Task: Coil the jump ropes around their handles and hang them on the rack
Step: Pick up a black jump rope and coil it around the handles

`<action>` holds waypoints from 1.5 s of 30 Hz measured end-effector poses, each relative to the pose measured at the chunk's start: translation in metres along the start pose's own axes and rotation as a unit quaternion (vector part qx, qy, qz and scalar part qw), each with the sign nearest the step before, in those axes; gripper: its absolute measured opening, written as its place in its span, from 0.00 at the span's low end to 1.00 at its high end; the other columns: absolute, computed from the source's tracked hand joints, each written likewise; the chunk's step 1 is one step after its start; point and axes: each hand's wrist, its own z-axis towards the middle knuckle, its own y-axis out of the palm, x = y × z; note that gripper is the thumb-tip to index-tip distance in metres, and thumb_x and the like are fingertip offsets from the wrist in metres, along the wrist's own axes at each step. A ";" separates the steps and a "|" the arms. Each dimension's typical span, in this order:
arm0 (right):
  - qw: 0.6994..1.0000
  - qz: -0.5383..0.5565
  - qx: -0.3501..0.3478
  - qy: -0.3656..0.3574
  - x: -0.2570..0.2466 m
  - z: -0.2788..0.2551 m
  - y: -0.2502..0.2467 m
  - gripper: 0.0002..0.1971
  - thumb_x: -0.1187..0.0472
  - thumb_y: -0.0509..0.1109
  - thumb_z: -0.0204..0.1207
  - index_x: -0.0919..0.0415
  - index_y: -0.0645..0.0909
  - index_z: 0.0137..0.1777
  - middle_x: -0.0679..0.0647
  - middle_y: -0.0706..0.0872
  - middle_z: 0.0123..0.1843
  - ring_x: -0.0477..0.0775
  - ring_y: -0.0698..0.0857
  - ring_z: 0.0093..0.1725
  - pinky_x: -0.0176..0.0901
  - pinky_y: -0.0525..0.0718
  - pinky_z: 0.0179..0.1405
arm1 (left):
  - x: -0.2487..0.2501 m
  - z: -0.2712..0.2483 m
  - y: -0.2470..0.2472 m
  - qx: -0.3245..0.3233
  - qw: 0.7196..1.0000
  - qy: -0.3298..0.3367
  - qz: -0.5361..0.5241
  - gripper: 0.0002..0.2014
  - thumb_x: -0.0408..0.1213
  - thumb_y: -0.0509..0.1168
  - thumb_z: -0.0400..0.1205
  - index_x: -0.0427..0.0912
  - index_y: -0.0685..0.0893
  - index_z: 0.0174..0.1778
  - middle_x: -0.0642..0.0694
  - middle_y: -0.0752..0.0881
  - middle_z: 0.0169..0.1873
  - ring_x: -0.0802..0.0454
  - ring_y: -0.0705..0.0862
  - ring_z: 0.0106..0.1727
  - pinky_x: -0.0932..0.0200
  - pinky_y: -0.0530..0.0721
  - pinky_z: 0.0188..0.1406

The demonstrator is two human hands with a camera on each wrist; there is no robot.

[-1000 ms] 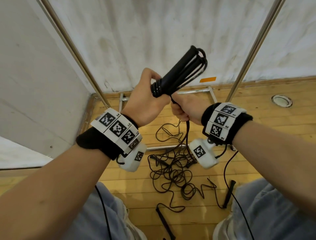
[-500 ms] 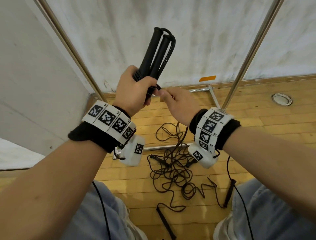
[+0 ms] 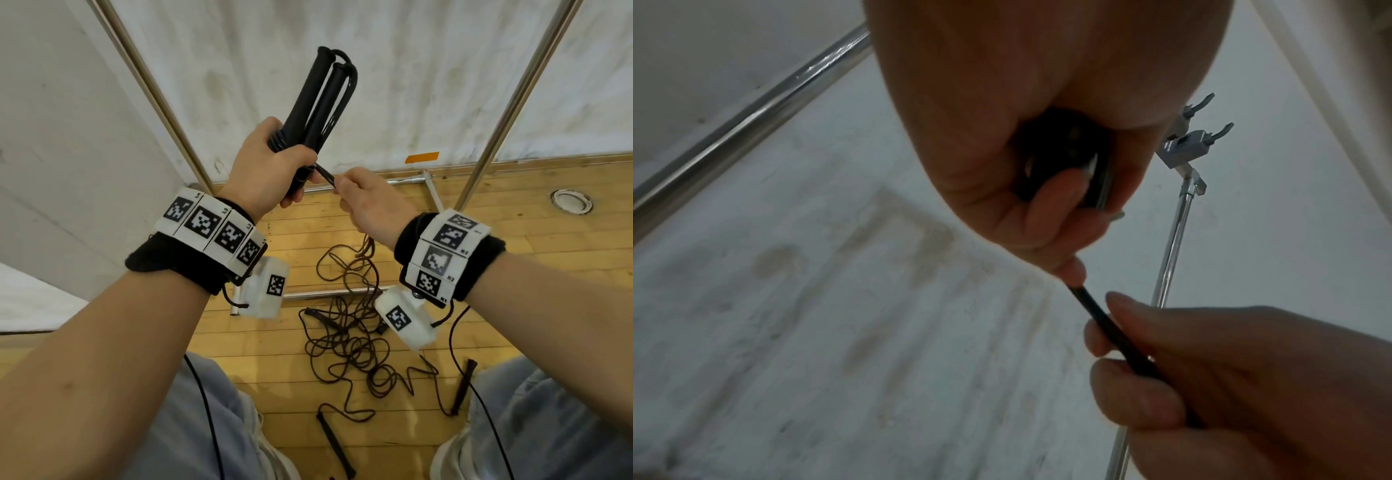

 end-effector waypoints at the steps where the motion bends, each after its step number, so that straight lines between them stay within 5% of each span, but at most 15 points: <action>1: 0.998 -0.061 0.005 -0.020 0.001 0.000 -0.001 0.10 0.51 0.57 0.84 0.55 0.74 0.46 0.46 0.72 0.33 0.45 0.70 0.29 0.39 0.66 0.30 | -0.001 0.001 -0.001 -0.005 1.000 -0.003 0.020 0.09 0.33 0.67 0.74 0.41 0.72 0.45 0.39 0.88 0.30 0.45 0.76 0.19 0.60 0.70 0.16; 5: 0.967 -0.246 -0.015 -0.069 0.001 0.000 -0.014 0.11 0.52 0.65 0.80 0.52 0.72 0.37 0.45 0.74 0.32 0.45 0.73 0.30 0.38 0.66 0.28 | -0.010 0.006 -0.006 -0.002 0.989 0.020 0.149 0.10 0.36 0.70 0.74 0.44 0.74 0.44 0.42 0.86 0.34 0.51 0.82 0.21 0.60 0.76 0.16; 9: 0.938 -0.335 -0.034 -0.078 0.004 -0.001 -0.025 0.13 0.52 0.62 0.82 0.53 0.75 0.36 0.48 0.76 0.31 0.46 0.75 0.29 0.39 0.66 0.25 | -0.022 0.014 -0.020 0.029 0.968 0.012 0.251 0.13 0.41 0.70 0.75 0.42 0.75 0.49 0.44 0.86 0.40 0.54 0.87 0.24 0.62 0.81 0.18; 16: 0.896 -0.417 -0.068 -0.134 0.000 -0.012 -0.014 0.11 0.50 0.55 0.84 0.51 0.72 0.42 0.44 0.74 0.31 0.42 0.73 0.29 0.38 0.63 0.24 | -0.048 0.012 -0.010 -0.093 0.887 -0.009 0.452 0.13 0.39 0.71 0.75 0.48 0.76 0.52 0.47 0.84 0.41 0.47 0.85 0.40 0.53 0.83 0.39; 21: 0.879 -0.438 -0.096 -0.161 -0.001 -0.016 -0.014 0.13 0.51 0.54 0.85 0.54 0.78 0.50 0.50 0.81 0.39 0.48 0.77 0.34 0.37 0.67 0.27 | -0.060 0.002 0.013 -0.156 0.827 -0.011 0.541 0.09 0.41 0.69 0.77 0.53 0.74 0.38 0.53 0.81 0.35 0.55 0.79 0.36 0.60 0.72 0.30; 24: 0.866 -0.456 -0.054 -0.197 0.002 -0.016 -0.018 0.15 0.50 0.53 0.85 0.54 0.78 0.47 0.48 0.79 0.38 0.50 0.76 0.36 0.35 0.64 0.27 | -0.065 -0.005 0.027 -0.184 0.812 0.016 0.554 0.06 0.41 0.68 0.76 0.52 0.77 0.44 0.55 0.80 0.34 0.53 0.80 0.38 0.60 0.74 0.33; 32: 0.851 -0.472 -0.014 -0.230 0.004 -0.012 -0.025 0.16 0.48 0.53 0.84 0.54 0.80 0.47 0.47 0.79 0.40 0.51 0.78 0.41 0.42 0.72 0.38 | -0.064 -0.016 0.043 -0.209 0.814 0.067 0.537 0.22 0.59 0.69 0.75 0.51 0.80 0.60 0.51 0.87 0.45 0.50 0.84 0.46 0.54 0.85 0.46; 36: 0.834 -0.505 0.017 -0.220 0.002 -0.006 -0.031 0.21 0.38 0.58 0.79 0.54 0.82 0.42 0.48 0.82 0.36 0.51 0.79 0.37 0.40 0.67 0.30 | -0.066 -0.022 0.046 -0.203 0.814 0.052 0.543 0.10 0.47 0.66 0.78 0.46 0.81 0.49 0.51 0.83 0.31 0.54 0.82 0.32 0.62 0.78 0.27; 42: 0.857 -0.504 0.045 -0.096 0.006 0.002 -0.045 0.28 0.27 0.62 0.68 0.54 0.77 0.33 0.48 0.77 0.27 0.45 0.75 0.27 0.38 0.65 0.22 | -0.054 -0.018 0.034 -0.219 0.795 0.073 0.561 0.06 0.45 0.65 0.77 0.54 0.78 0.48 0.55 0.80 0.31 0.57 0.79 0.33 0.62 0.73 0.27; 45: 0.904 -0.424 0.015 -0.052 0.009 0.007 -0.055 0.30 0.27 0.67 0.63 0.56 0.71 0.24 0.47 0.69 0.21 0.46 0.68 0.21 0.37 0.62 0.23 | -0.042 -0.017 0.025 -0.235 0.802 0.083 0.543 0.04 0.44 0.67 0.76 0.53 0.80 0.44 0.55 0.81 0.30 0.57 0.79 0.33 0.62 0.71 0.27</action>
